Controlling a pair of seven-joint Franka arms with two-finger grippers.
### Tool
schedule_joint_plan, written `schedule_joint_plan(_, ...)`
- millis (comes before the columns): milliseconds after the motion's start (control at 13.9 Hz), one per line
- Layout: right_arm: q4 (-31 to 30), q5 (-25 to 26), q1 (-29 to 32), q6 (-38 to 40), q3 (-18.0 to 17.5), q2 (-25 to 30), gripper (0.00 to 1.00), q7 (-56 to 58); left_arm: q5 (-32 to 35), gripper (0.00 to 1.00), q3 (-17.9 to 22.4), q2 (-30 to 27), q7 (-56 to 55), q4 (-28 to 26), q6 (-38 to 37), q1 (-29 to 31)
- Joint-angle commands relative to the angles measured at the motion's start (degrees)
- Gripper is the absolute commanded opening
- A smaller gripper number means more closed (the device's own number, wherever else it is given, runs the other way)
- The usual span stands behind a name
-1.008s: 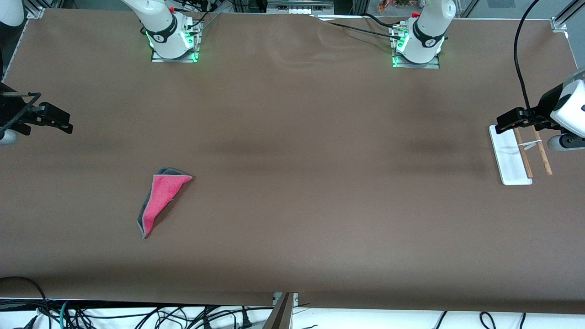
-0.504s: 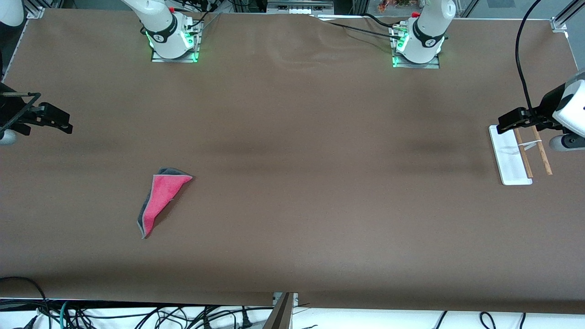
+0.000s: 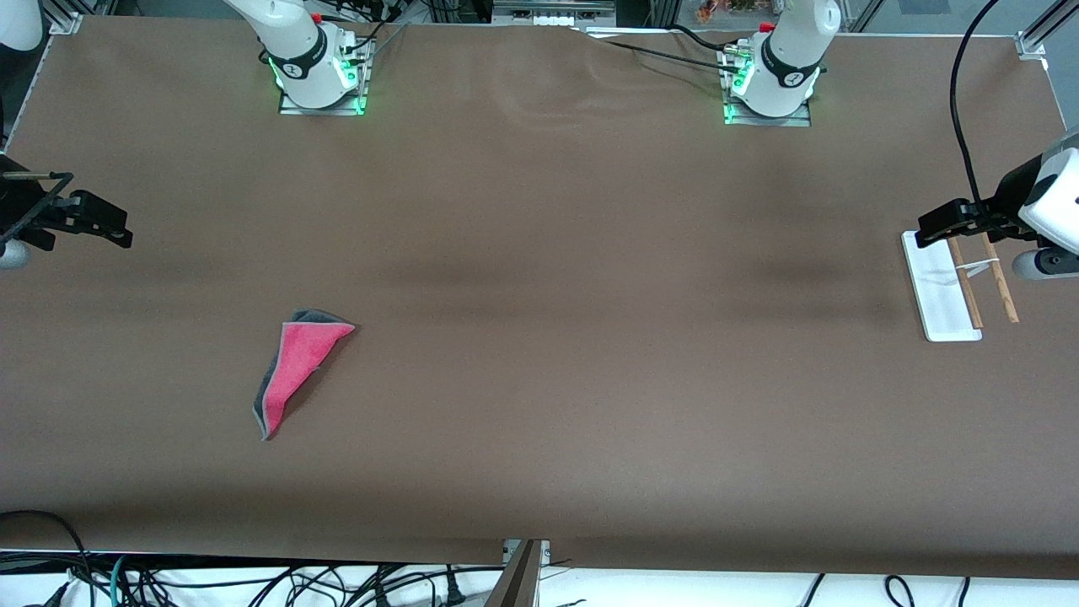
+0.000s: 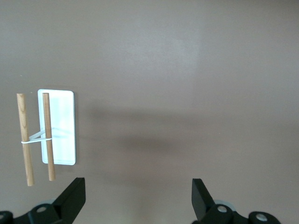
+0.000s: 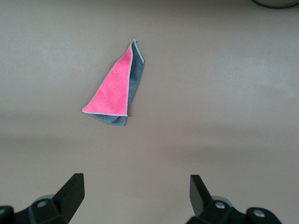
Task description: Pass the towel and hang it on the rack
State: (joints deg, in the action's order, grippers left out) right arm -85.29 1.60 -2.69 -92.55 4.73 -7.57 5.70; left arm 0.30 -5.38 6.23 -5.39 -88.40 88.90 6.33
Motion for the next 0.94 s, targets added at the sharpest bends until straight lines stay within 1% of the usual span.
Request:
schedule_joint_plan(0, 1.53, -0.28, 0.4, -0.18, 0.02, -0.86, 1.0, 0.89, -1.62, 1.0, 0.02, 2.03, 1.17, 2.01, 0.13, 0.44)
schedule_joint_plan(144, 1.36, -0.28, 0.23, -2.63, 0.02, -1.13, 1.0, 0.98, -1.62, 1.0, 0.11, 2.03, 0.99, 2.01, 0.84, 0.7)
schedule_joint_plan(288, 1.1, -0.54, 0.05, -4.04, -0.15, -3.05, 1.0, 0.81, -1.71, 1.0, 0.11, 2.03, 0.82, 2.79, 0.84, 1.58)
schedule_joint_plan(432, 1.09, -0.54, -0.03, -6.4, -0.33, -6.99, 1.0, 0.72, -1.71, 1.0, 0.11, 2.03, 0.82, 3.32, 0.84, 1.75)
schedule_joint_plan(648, 0.92, -2.03, -1.17, -12.9, -0.42, -11.22, 1.0, 0.1, -1.79, 1.0, 0.11, 1.94, 0.99, 3.85, 0.75, 2.89)
schedule_joint_plan(864, 0.83, -1.16, -4.24, -18.44, -0.33, -16.49, 1.0, 0.02, -1.62, 1.0, 0.11, 1.85, 1.25, 4.03, 0.49, 3.51)
